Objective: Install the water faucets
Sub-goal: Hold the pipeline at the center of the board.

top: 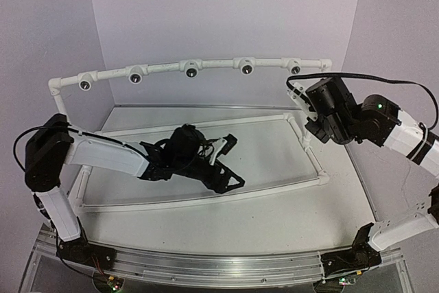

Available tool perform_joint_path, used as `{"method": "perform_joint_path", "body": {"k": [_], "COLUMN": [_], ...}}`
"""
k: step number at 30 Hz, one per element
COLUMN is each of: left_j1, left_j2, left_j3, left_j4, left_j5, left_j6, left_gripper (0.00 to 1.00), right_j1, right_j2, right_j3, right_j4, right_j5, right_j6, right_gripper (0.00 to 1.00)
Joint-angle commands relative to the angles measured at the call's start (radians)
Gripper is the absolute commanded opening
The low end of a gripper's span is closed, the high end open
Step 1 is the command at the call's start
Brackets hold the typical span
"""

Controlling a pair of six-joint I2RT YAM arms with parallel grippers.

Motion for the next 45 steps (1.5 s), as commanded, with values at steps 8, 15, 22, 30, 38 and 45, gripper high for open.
{"method": "perform_joint_path", "body": {"k": [8, 15, 22, 30, 38, 45], "left_j1": [-0.077, -0.081, -0.079, -0.056, -0.012, -0.004], "left_j2": [0.407, 0.57, 0.642, 0.627, 0.628, 0.63], "left_j3": [0.465, 0.633, 0.694, 0.678, 0.674, 0.647], "left_j4": [-0.213, -0.375, -0.416, -0.449, -0.462, -0.455], "left_j5": [-0.183, -0.206, -0.215, -0.226, -0.177, -0.079], "left_j6": [0.319, 0.47, 0.493, 0.5, 0.481, 0.444], "left_gripper": [0.87, 0.87, 0.78, 0.36, 0.06, 0.0], "right_j1": [-0.085, -0.149, -0.162, -0.162, -0.17, -0.177], "right_j2": [0.008, -0.117, -0.067, -0.06, -0.038, -0.001], "right_j3": [0.009, -0.302, -0.291, -0.32, -0.31, -0.264], "right_j4": [0.161, 0.797, 0.94, 1.079, 1.053, 1.062], "right_j5": [0.102, 0.06, 0.049, -0.094, -0.231, -0.331], "right_j6": [-0.648, -1.215, -1.262, -1.35, -1.352, -1.393], "right_gripper": [0.0, 0.0, 0.0, 0.0, 0.0, 0.0]}}
